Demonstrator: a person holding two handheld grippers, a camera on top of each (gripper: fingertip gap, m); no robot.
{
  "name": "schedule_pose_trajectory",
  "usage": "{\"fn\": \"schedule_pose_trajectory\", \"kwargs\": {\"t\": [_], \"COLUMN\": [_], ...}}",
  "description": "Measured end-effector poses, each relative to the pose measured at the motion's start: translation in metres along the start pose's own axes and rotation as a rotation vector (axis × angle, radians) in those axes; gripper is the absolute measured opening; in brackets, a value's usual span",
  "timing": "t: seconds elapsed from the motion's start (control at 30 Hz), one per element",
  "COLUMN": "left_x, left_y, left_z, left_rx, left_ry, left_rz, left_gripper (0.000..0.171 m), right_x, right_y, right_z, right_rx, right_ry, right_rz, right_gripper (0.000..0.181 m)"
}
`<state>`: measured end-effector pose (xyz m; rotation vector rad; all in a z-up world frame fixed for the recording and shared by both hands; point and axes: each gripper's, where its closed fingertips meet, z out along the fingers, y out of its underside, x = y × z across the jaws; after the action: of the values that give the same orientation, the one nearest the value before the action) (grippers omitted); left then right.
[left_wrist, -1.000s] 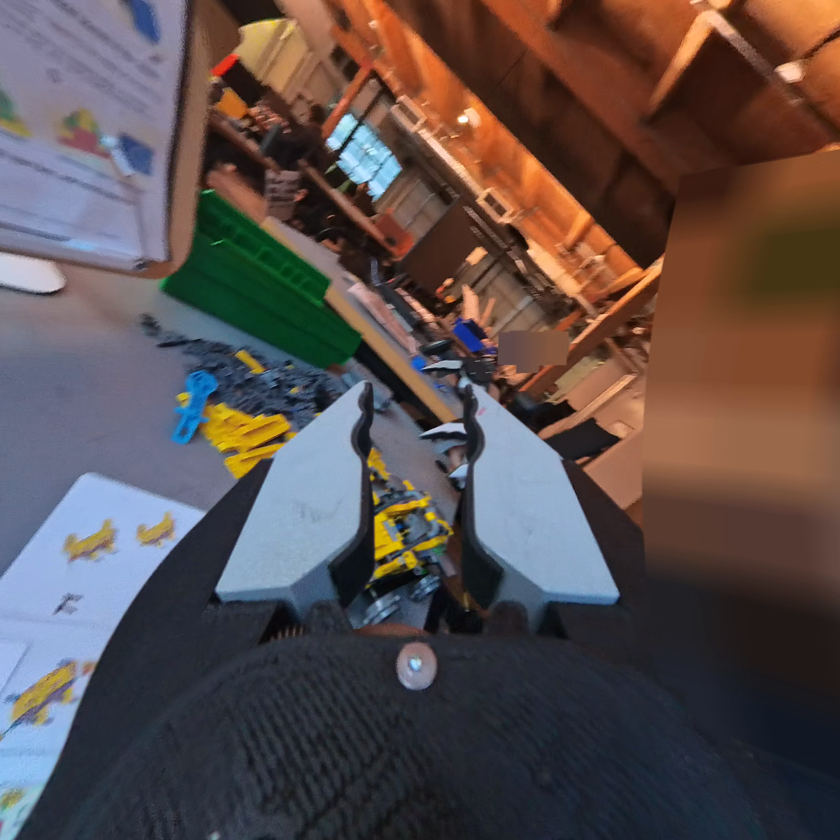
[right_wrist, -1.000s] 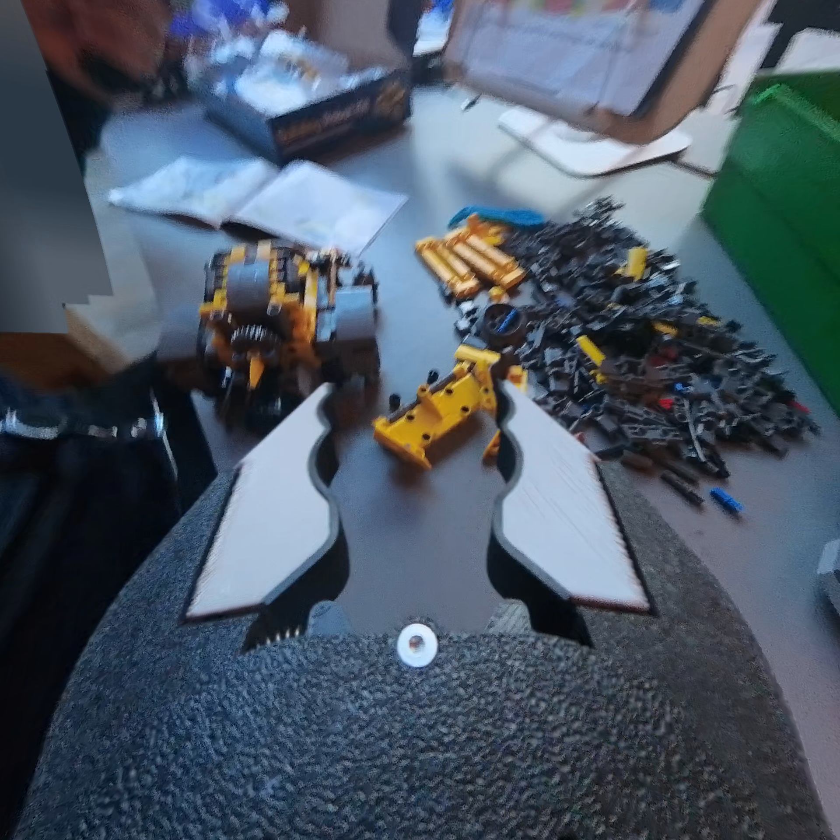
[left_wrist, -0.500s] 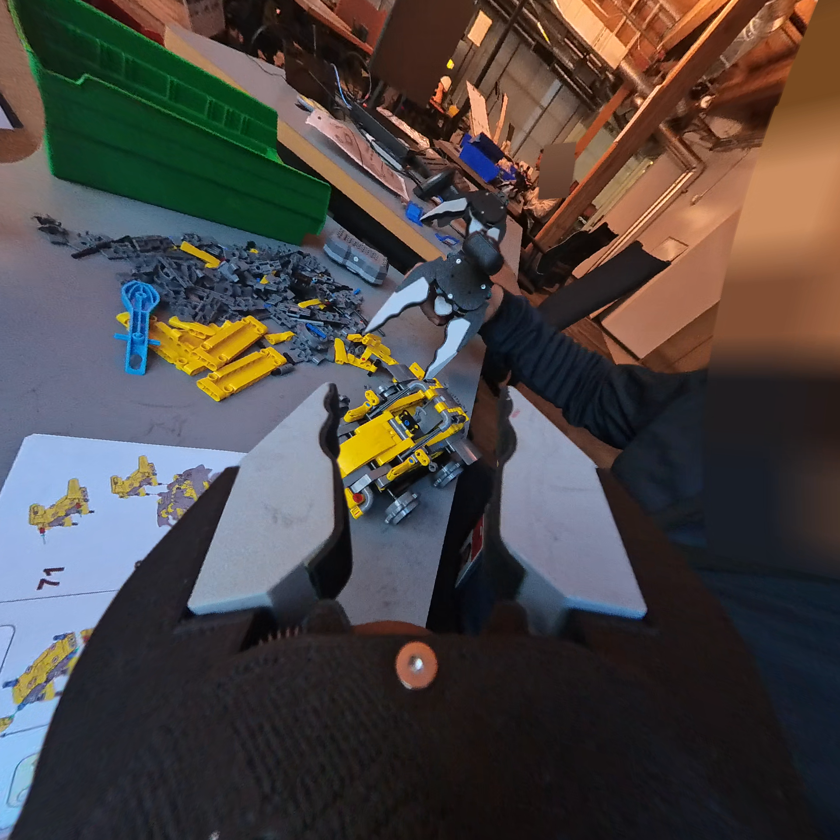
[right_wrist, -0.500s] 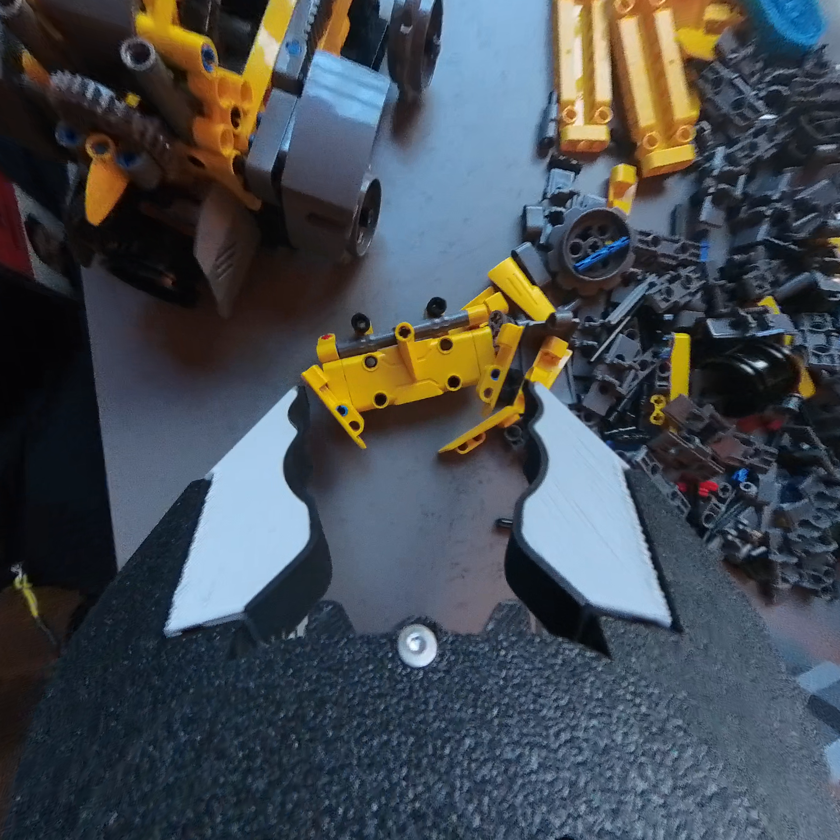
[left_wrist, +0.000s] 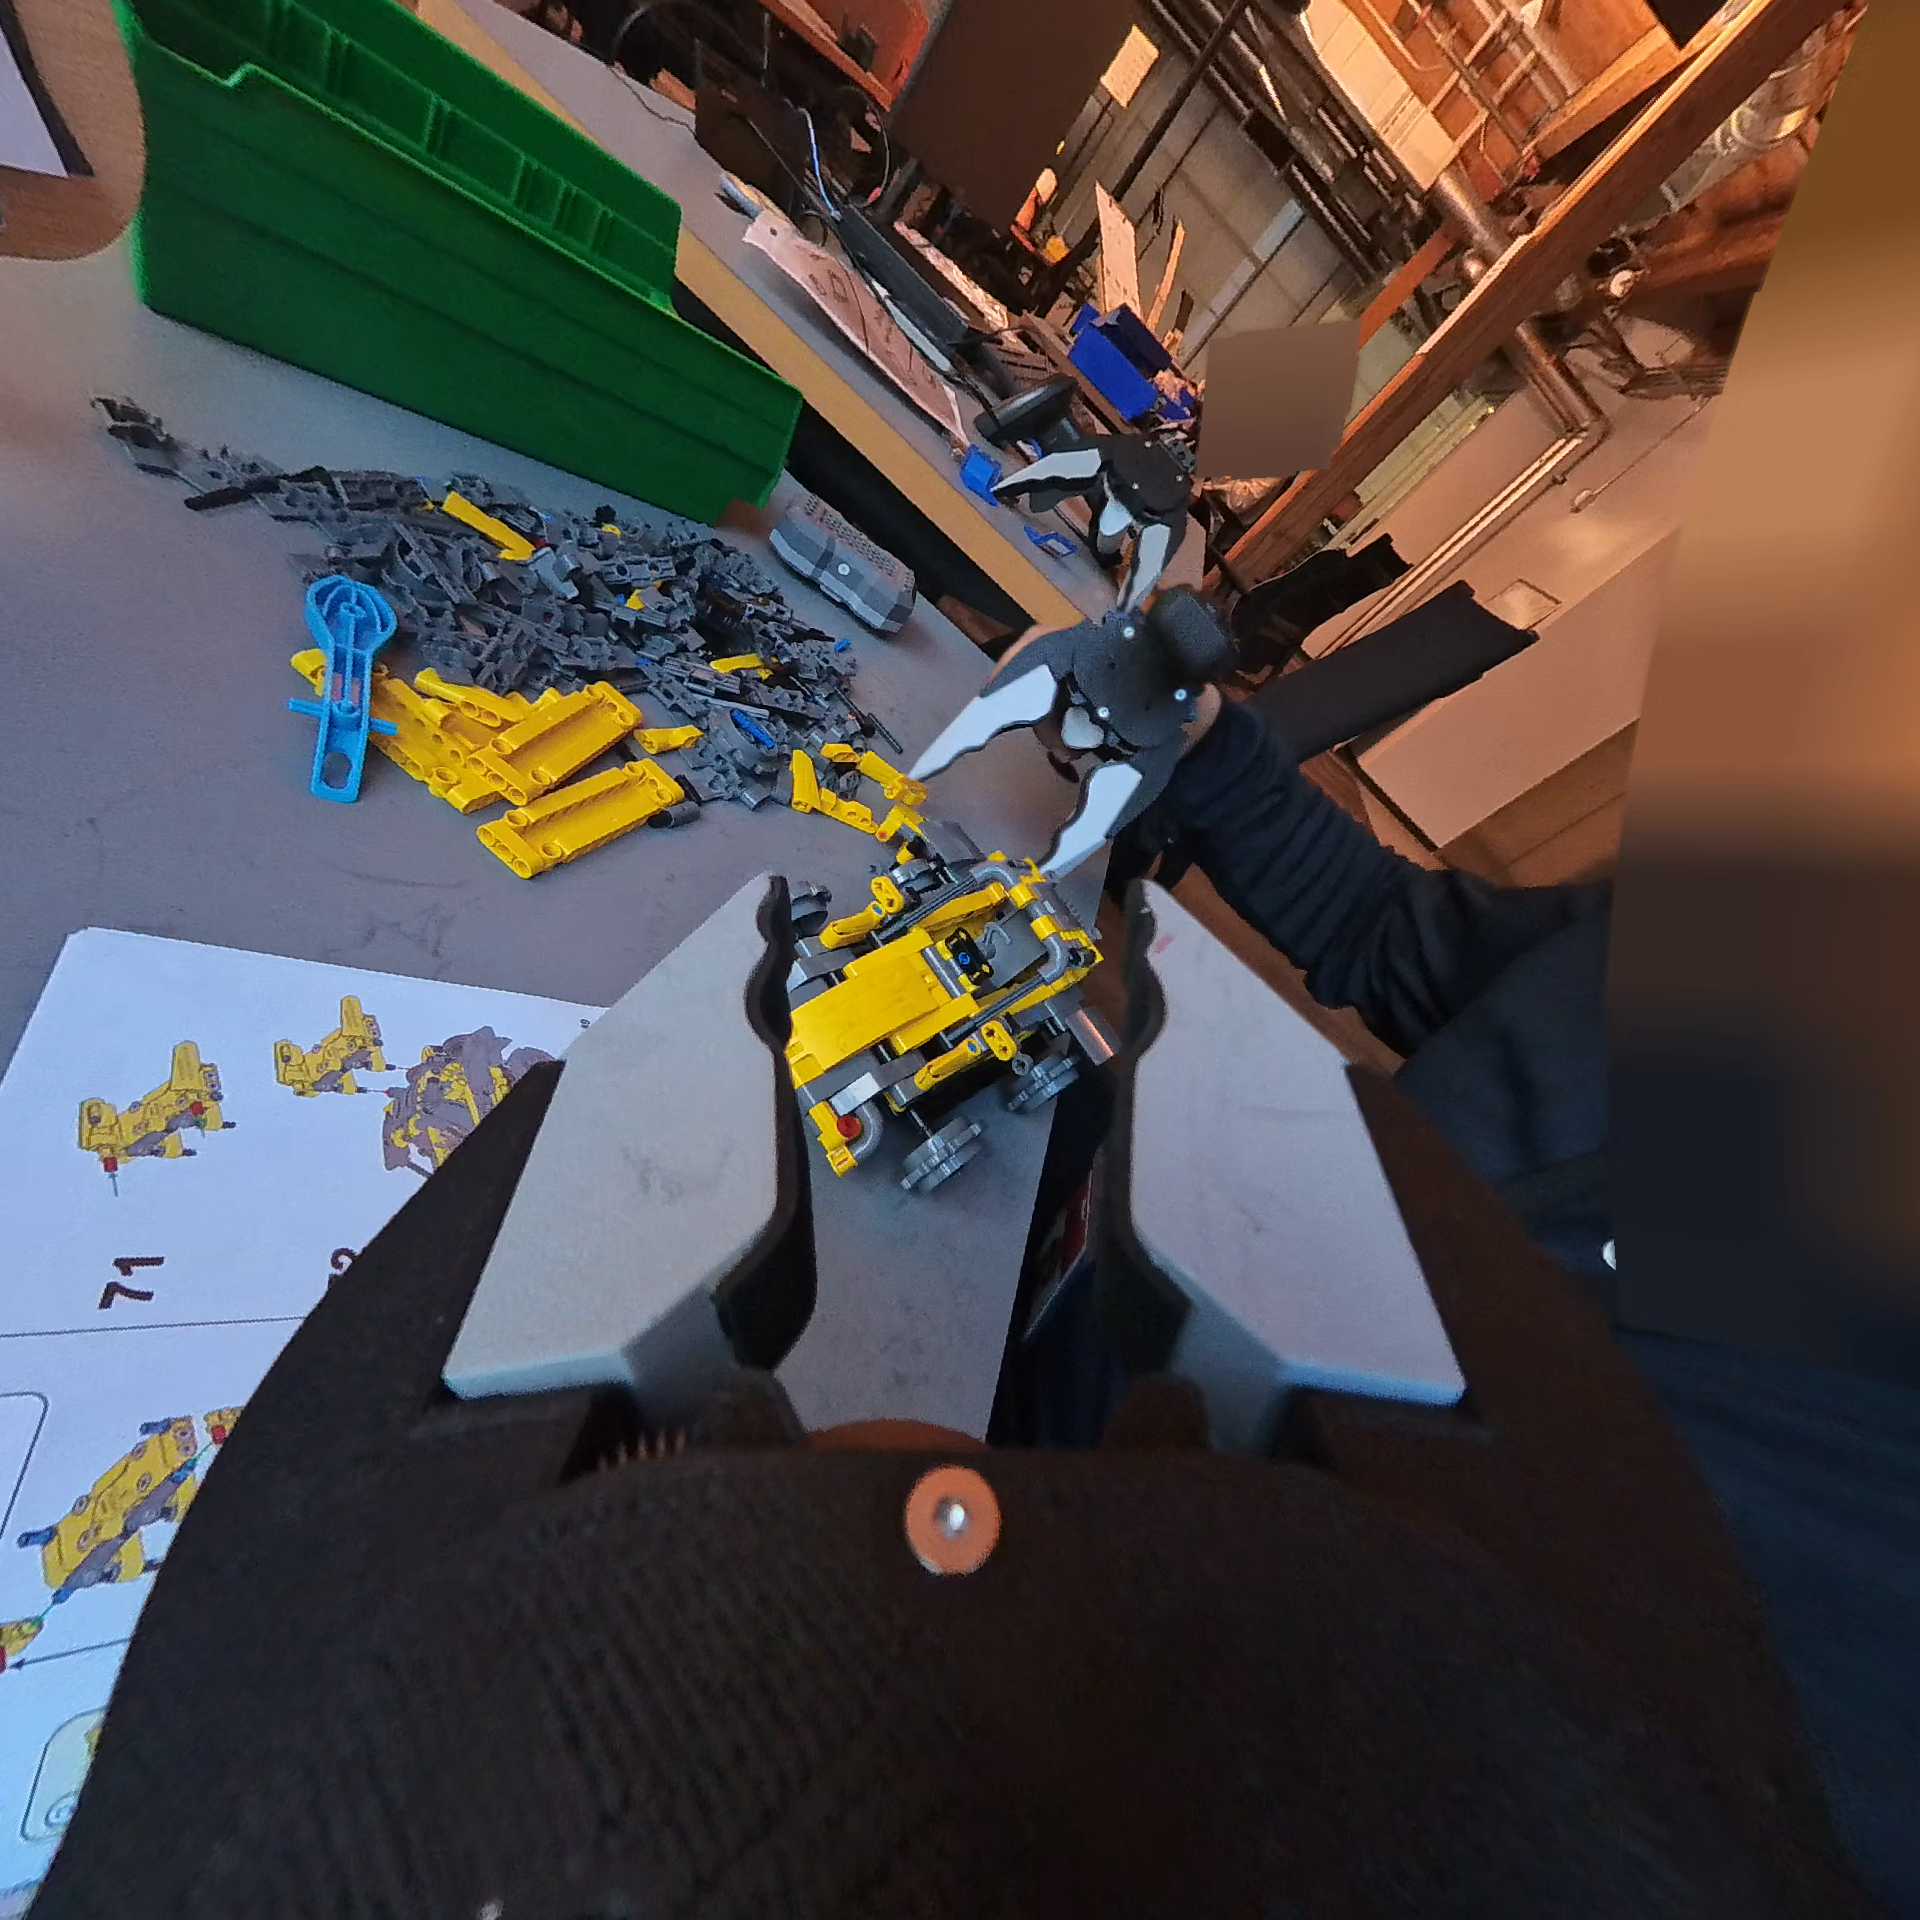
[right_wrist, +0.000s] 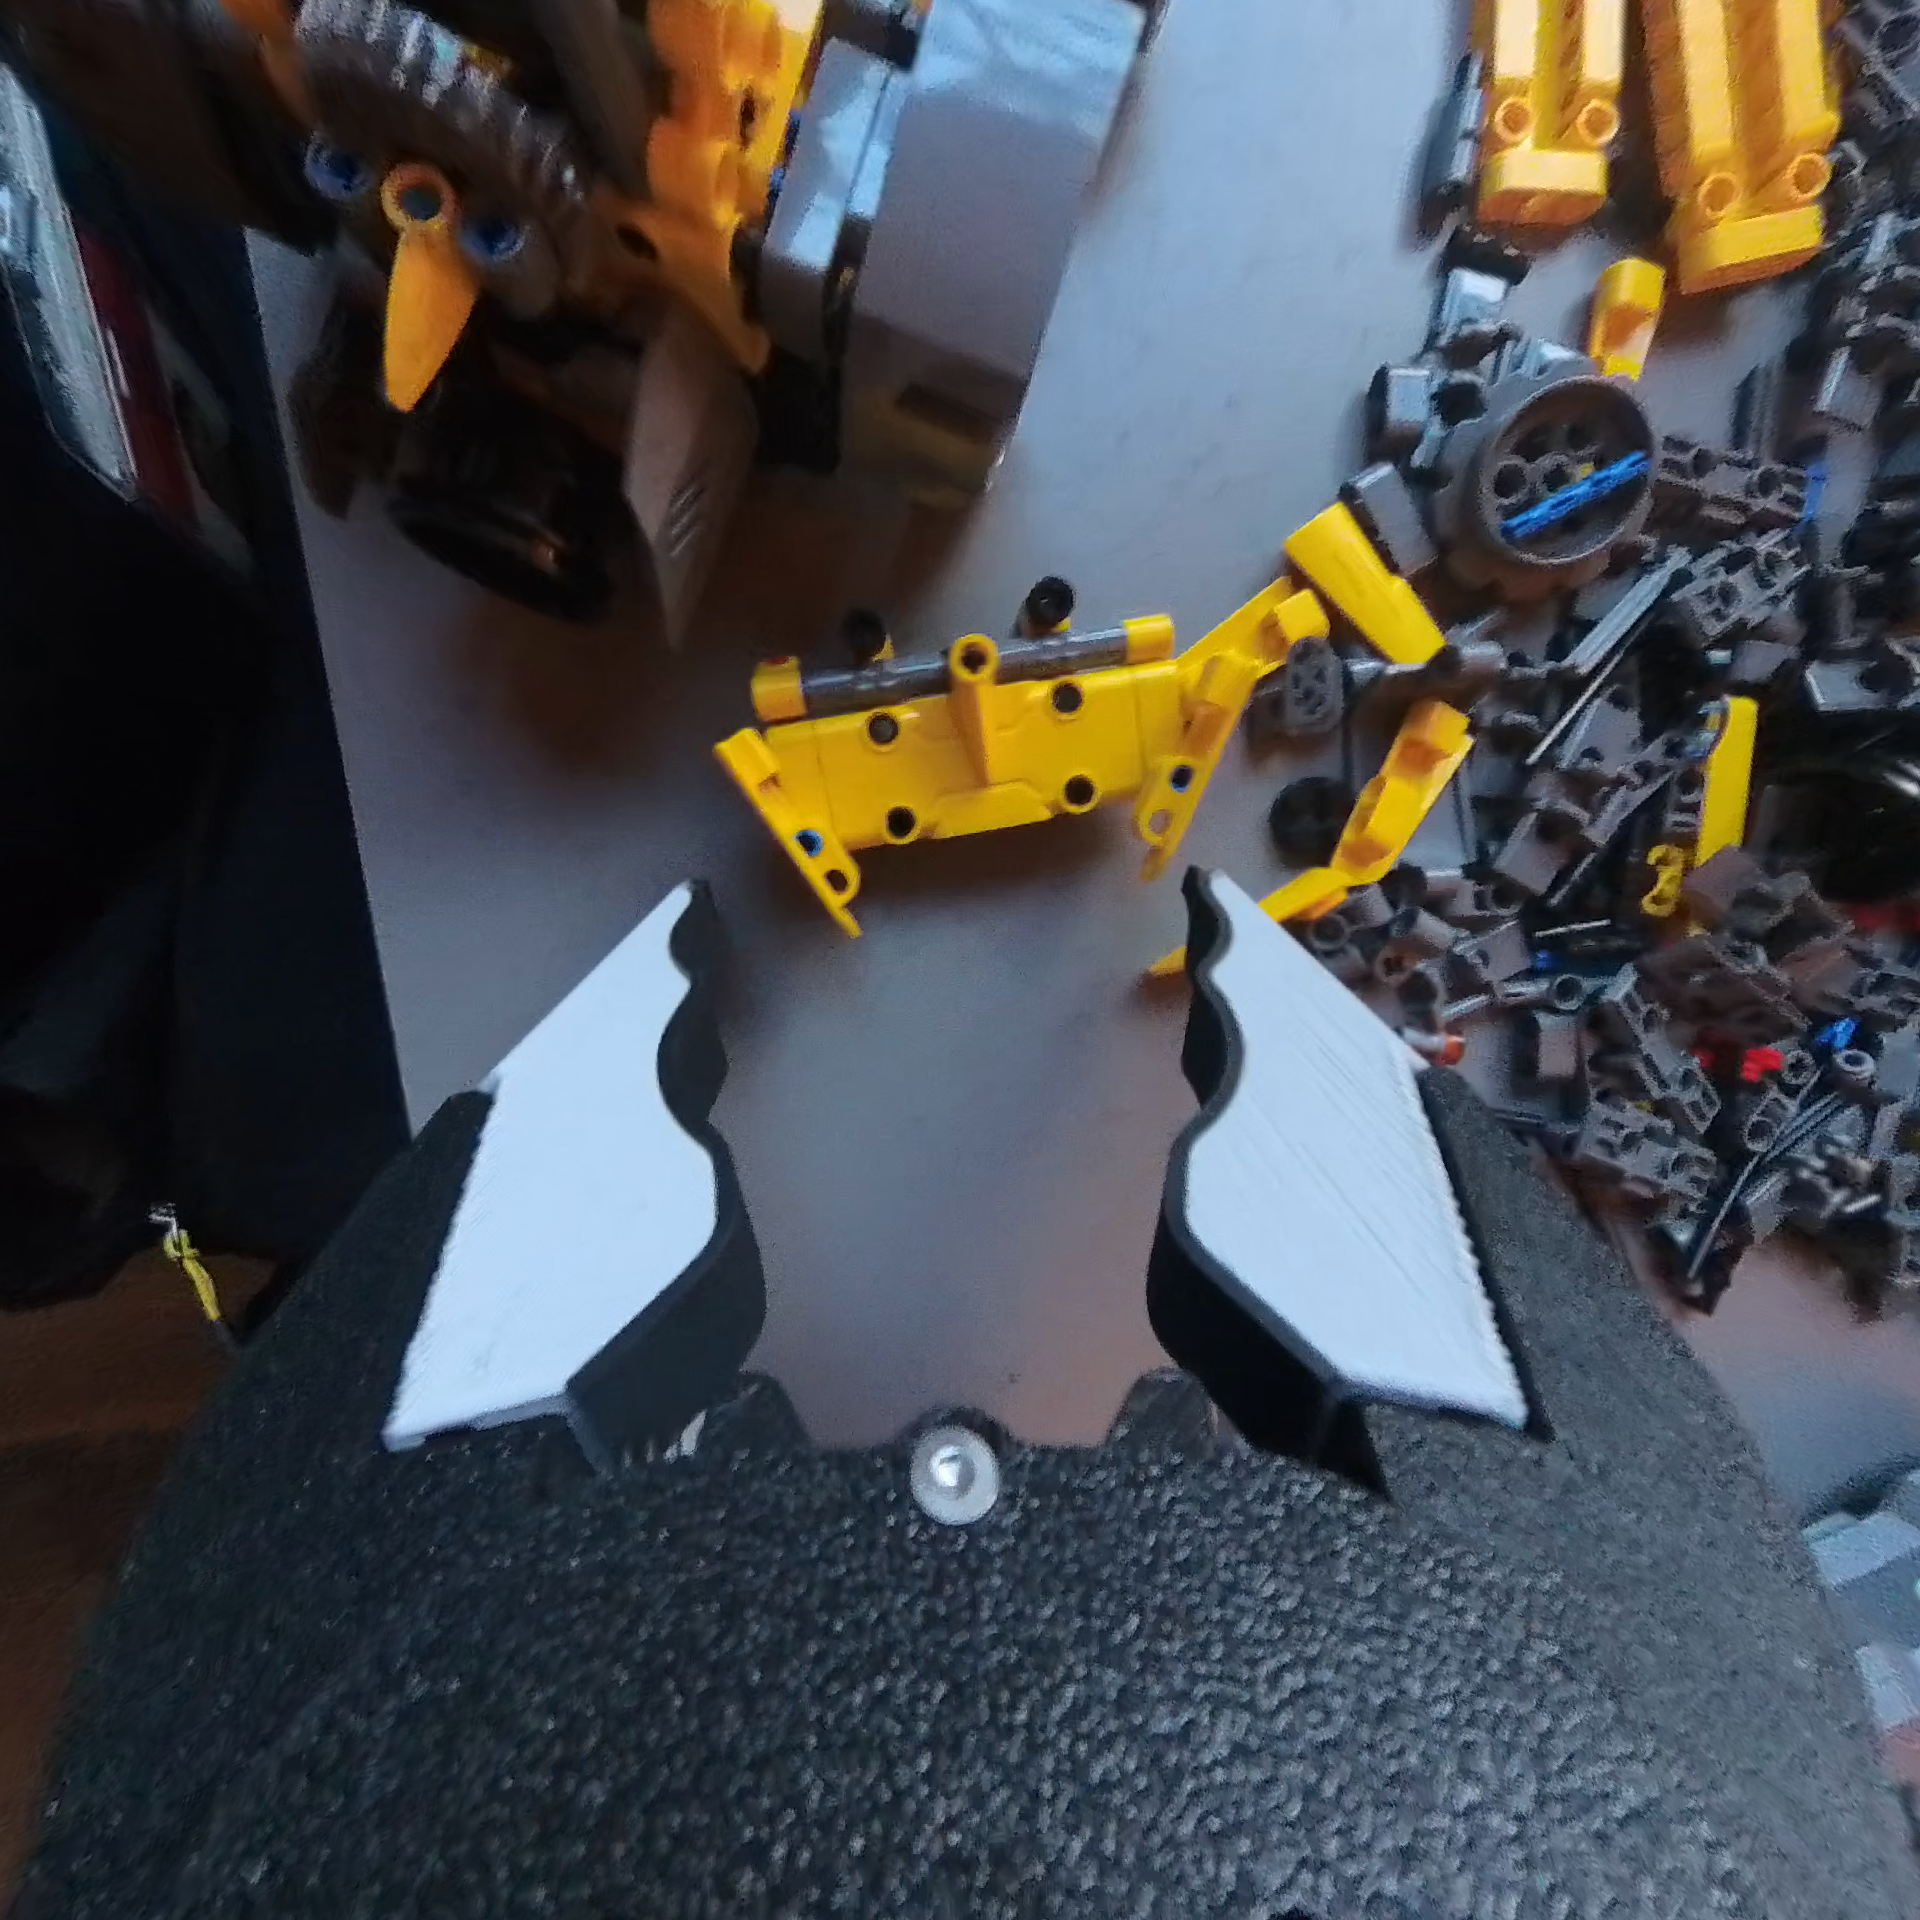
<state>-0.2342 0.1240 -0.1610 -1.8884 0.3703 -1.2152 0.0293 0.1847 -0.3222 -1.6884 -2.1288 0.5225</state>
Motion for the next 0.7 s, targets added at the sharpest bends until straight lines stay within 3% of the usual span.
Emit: {"fn": "schedule_pose_trajectory", "kwargs": {"t": [0.17, 0.47, 0.7], "left_x": [0.008, 0.015, 0.009], "left_y": [-0.003, -0.002, 0.0], "left_z": [0.0, 0.002, 0.003], "left_rx": [0.012, -0.001, -0.005], "left_ry": [0.014, 0.01, 0.017], "left_rz": [0.023, 0.045, 0.013], "left_gripper": [0.058, 0.057, 0.056], "right_x": [0.003, -0.001, -0.013], "right_y": [-0.011, -0.028, 0.003], "right_z": [-0.005, 0.008, -0.008], "right_rx": [0.085, 0.034, -0.063], "right_ry": [0.048, -0.025, 0.067], "right_rz": [0.002, -0.132, -0.016], "right_gripper": [0.097, 0.087, 0.1]}}
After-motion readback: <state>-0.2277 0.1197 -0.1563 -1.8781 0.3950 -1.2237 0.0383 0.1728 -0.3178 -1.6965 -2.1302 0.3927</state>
